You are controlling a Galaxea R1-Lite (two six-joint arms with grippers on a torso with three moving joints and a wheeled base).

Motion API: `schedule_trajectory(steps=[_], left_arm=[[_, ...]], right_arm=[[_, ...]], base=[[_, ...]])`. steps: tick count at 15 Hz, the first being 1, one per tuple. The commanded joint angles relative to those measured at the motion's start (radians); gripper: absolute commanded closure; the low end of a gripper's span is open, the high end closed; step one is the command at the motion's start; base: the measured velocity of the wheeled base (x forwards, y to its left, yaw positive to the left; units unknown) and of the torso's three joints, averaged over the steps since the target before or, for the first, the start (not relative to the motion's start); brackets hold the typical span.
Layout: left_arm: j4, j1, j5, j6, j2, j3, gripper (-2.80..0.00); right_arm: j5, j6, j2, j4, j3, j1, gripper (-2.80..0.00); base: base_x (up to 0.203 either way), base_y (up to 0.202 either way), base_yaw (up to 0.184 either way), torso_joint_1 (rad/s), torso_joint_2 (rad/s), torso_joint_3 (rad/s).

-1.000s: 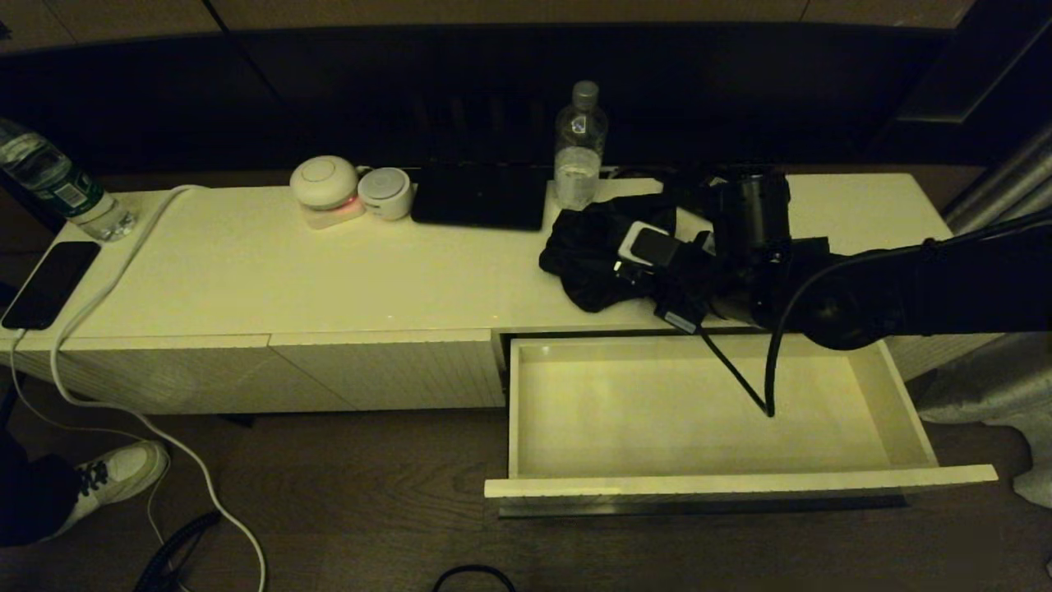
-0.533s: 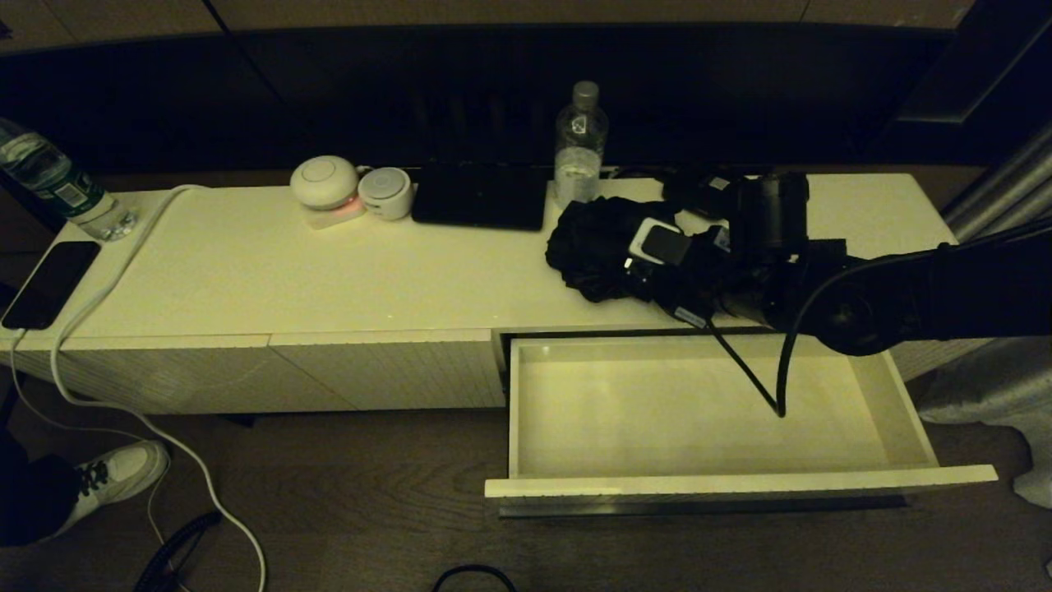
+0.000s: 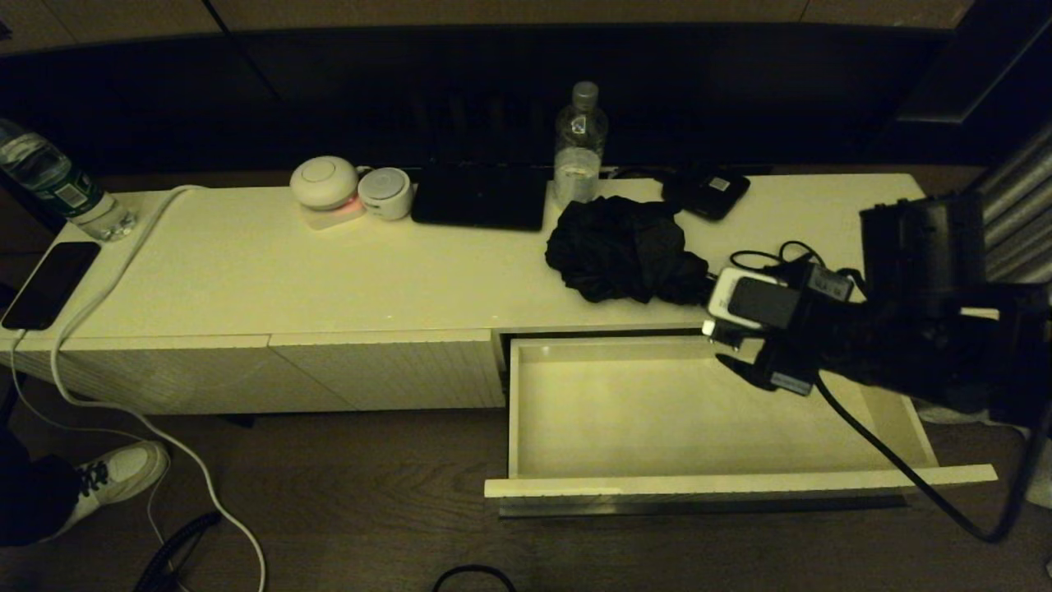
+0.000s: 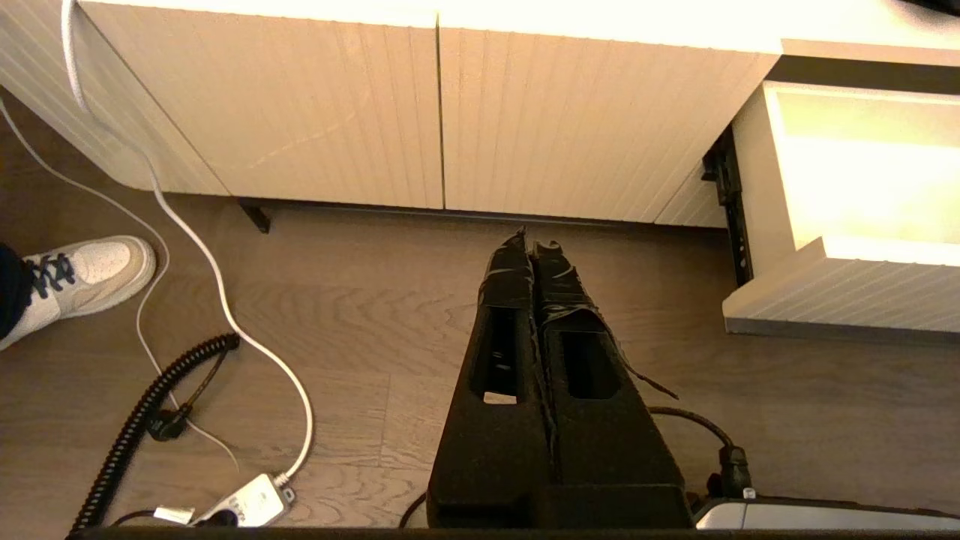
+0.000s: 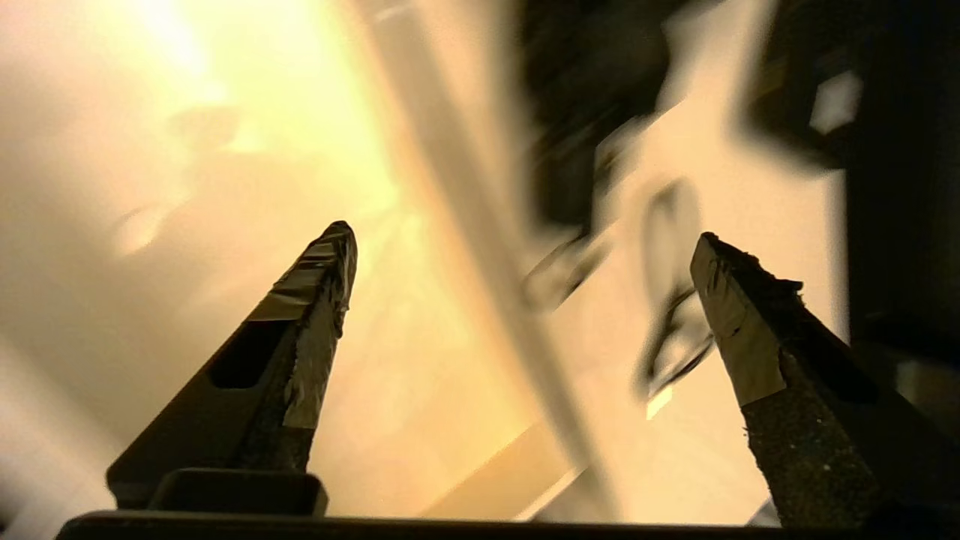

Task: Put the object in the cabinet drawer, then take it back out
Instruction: Close the drawer

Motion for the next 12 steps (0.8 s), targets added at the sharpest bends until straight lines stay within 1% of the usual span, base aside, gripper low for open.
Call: schedule_trajectory(steps=[1, 4, 7, 9, 12], left_arm=[[0.000, 0.001, 0.000, -0.001, -0.002, 0.000, 0.00], [0.000, 0.001, 0.000, -0.001, -0.002, 0.000, 0.00], [0.000, 0.001, 0.000, -0.001, -0.002, 0.000, 0.00], [0.000, 0.001, 0.000, -0.001, -0.002, 0.000, 0.00], [0.000, 0.001, 0.000, -0.001, -0.002, 0.000, 0.00]], right_arm=[[0.013, -0.012, -0.176, -0.004, 0.211, 0.015, 0.00], [0.022, -0.015, -0.265, -0.017, 0.414, 0.052, 0.00], [0.029, -0.006, -0.310, -0.024, 0.557, 0.074, 0.00], [0.037, -0.003, -0.315, -0.022, 0.625, 0.073, 0.00], [0.068, -0.003, -0.247, -0.019, 0.668, 0.058, 0.00]], base=[[0.000, 0.000, 0.000, 0.000, 0.00, 0.000], [0.000, 0.000, 0.000, 0.000, 0.00, 0.000], [0.000, 0.000, 0.000, 0.000, 0.00, 0.000], [0.000, 0.000, 0.000, 0.000, 0.00, 0.000], [0.000, 0.000, 0.000, 0.000, 0.00, 0.000]])
